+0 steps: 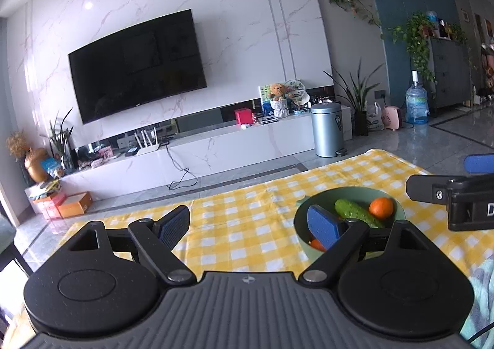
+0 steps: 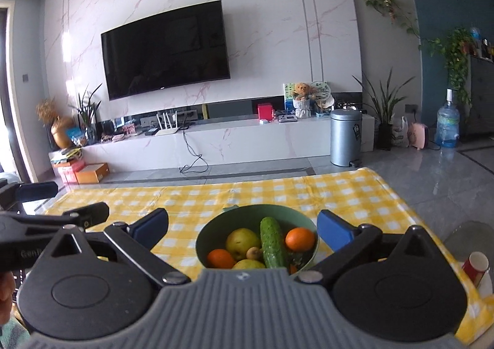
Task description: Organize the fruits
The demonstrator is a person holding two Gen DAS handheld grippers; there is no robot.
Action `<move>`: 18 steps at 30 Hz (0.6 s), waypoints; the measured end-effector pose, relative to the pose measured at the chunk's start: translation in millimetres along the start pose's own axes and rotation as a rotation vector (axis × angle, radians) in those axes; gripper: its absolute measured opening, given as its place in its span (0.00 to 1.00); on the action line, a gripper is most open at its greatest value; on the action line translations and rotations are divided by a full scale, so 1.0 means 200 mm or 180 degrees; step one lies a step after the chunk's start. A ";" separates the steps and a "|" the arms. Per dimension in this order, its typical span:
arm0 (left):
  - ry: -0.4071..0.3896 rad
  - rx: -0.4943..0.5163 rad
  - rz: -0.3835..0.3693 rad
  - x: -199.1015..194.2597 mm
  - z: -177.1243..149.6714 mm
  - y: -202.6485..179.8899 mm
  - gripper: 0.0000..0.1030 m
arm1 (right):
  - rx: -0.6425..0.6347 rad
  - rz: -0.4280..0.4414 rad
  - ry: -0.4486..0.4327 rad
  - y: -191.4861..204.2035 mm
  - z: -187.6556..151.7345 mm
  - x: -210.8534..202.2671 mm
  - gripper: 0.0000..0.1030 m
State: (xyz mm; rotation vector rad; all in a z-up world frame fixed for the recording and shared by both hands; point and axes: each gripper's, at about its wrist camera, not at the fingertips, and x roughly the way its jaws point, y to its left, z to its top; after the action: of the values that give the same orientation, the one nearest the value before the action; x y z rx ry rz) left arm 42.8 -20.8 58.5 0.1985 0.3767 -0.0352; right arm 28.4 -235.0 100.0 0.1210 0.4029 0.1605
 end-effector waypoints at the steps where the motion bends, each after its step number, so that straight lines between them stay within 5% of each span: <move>1: 0.0010 -0.0079 -0.0013 -0.01 -0.02 0.01 0.98 | -0.0004 -0.0026 -0.0014 0.01 -0.02 -0.01 0.96; 6: 0.0121 -0.0352 -0.0101 0.01 -0.11 0.03 0.98 | -0.0102 -0.0146 -0.0065 0.05 -0.13 -0.03 0.96; 18: 0.0624 -0.0282 -0.0164 0.14 -0.32 -0.01 0.98 | -0.0236 -0.0144 0.0228 0.02 -0.35 0.14 0.96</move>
State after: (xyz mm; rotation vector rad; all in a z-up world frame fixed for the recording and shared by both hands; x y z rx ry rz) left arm 46.2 -9.7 -9.9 0.1047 0.5775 -0.0498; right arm 25.4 -219.6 25.5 0.0332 0.4702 0.1353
